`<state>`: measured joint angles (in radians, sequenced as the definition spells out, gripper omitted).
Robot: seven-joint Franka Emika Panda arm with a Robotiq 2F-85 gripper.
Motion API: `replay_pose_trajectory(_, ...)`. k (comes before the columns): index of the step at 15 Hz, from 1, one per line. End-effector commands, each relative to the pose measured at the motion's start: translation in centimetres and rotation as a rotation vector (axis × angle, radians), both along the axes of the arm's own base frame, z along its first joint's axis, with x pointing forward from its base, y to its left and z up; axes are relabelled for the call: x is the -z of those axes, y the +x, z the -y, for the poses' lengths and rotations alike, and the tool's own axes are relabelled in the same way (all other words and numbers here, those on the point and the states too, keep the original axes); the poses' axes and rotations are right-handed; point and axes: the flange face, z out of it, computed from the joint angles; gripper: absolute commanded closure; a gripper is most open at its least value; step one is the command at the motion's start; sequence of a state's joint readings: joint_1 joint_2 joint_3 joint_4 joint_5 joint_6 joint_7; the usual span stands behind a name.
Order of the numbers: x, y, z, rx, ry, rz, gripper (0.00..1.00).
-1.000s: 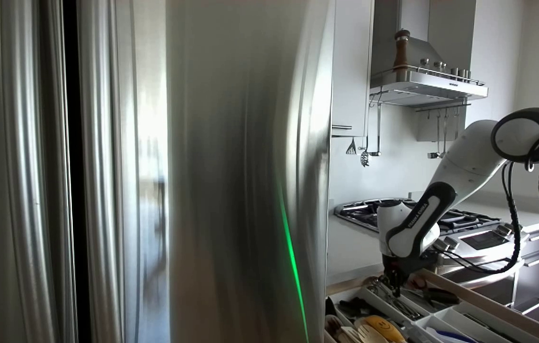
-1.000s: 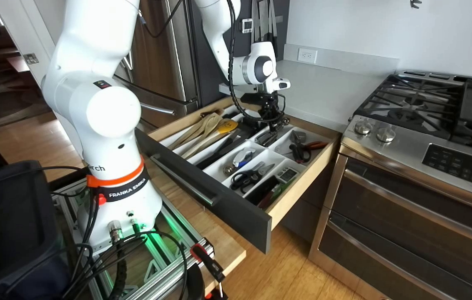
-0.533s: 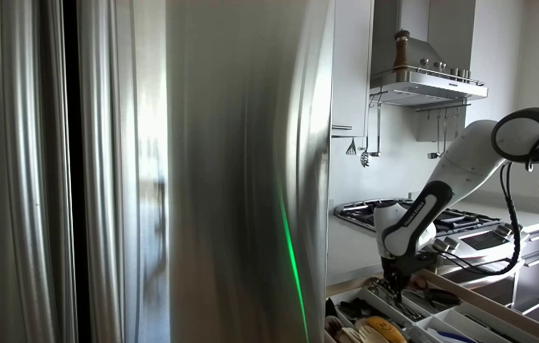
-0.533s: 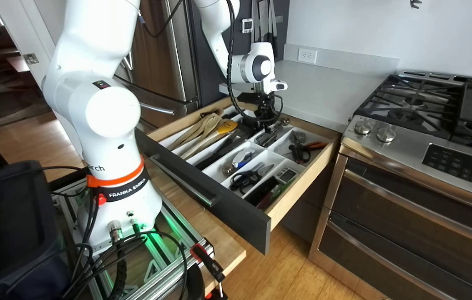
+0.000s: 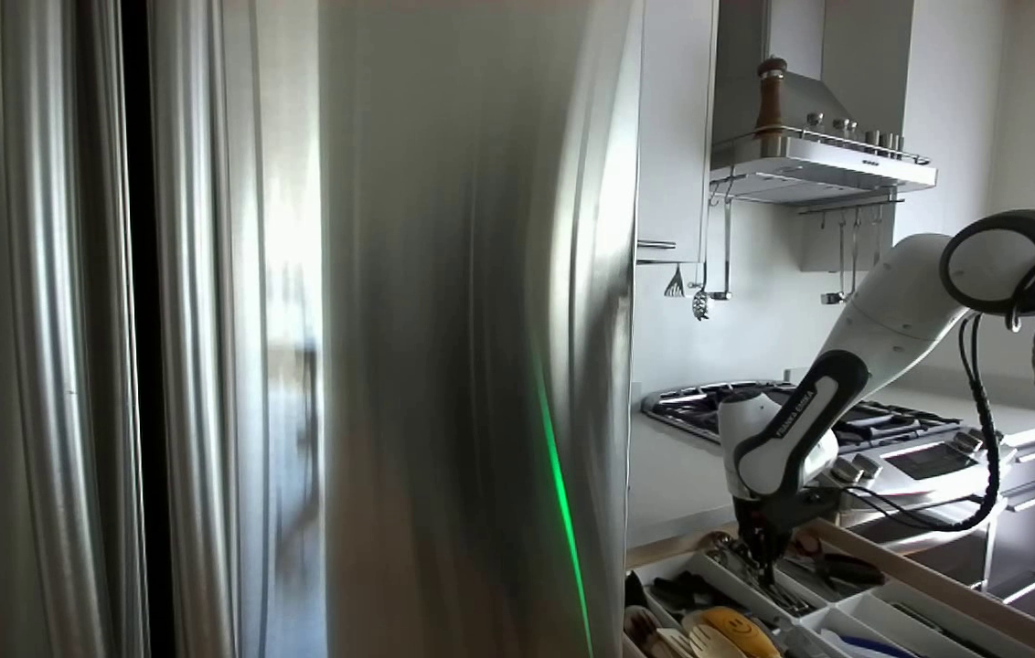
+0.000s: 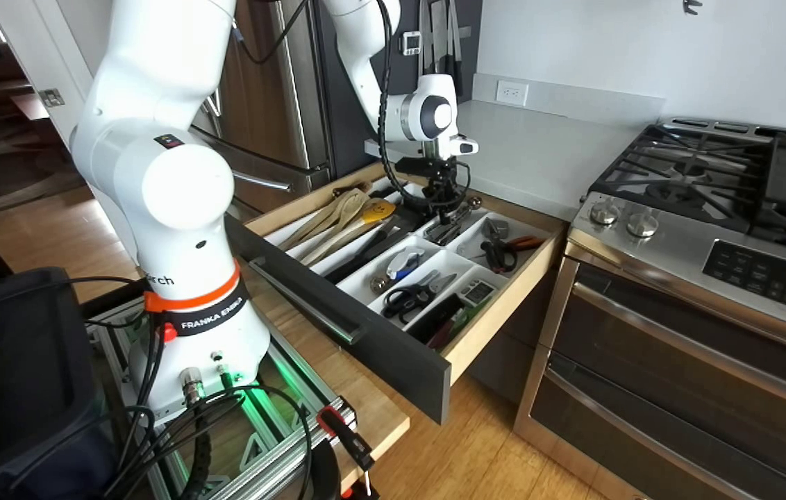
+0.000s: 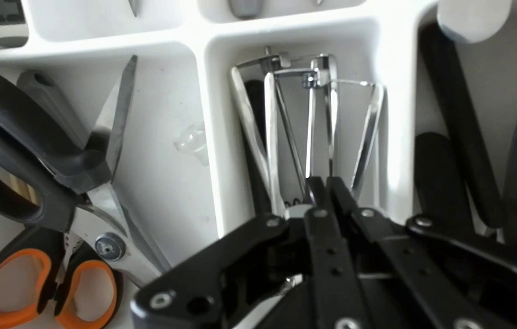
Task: Take the scoop out of the drawer and put it on the countertop
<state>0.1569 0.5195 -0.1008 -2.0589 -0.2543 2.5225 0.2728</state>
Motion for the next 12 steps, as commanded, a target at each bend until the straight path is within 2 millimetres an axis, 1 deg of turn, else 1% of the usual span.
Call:
replay_pose_trajectory(1, 0.45, 0.2, 0.46, 0.006, 0.006, -0.023, 0.95)
replay_pose_trajectory(2, 0.47, 0.22, 0.53, 0.007, 0.006, -0.024, 0.93)
replay_pose_trajectory(4, 0.49, 0.21, 0.67, 0.01, 0.007, -0.027, 0.87)
replay_pose_trajectory(5, 0.51, 0.22, 0.75, 0.011, 0.006, -0.028, 0.87)
replay_pose_trajectory(6, 0.5, 0.22, 0.84, 0.012, 0.006, -0.029, 0.82)
replay_pose_trajectory(7, 0.51, 0.22, 0.92, 0.013, 0.007, -0.03, 0.86)
replay_pose_trajectory(9, 0.61, 0.23, 1.05, 0.014, 0.007, -0.033, 0.86)
replay_pose_trajectory(11, 0.76, 0.21, 1.11, 0.015, 0.009, -0.039, 0.82)
replay_pose_trajectory(12, 0.86, 0.21, 1.13, 0.015, 0.01, -0.042, 0.83)
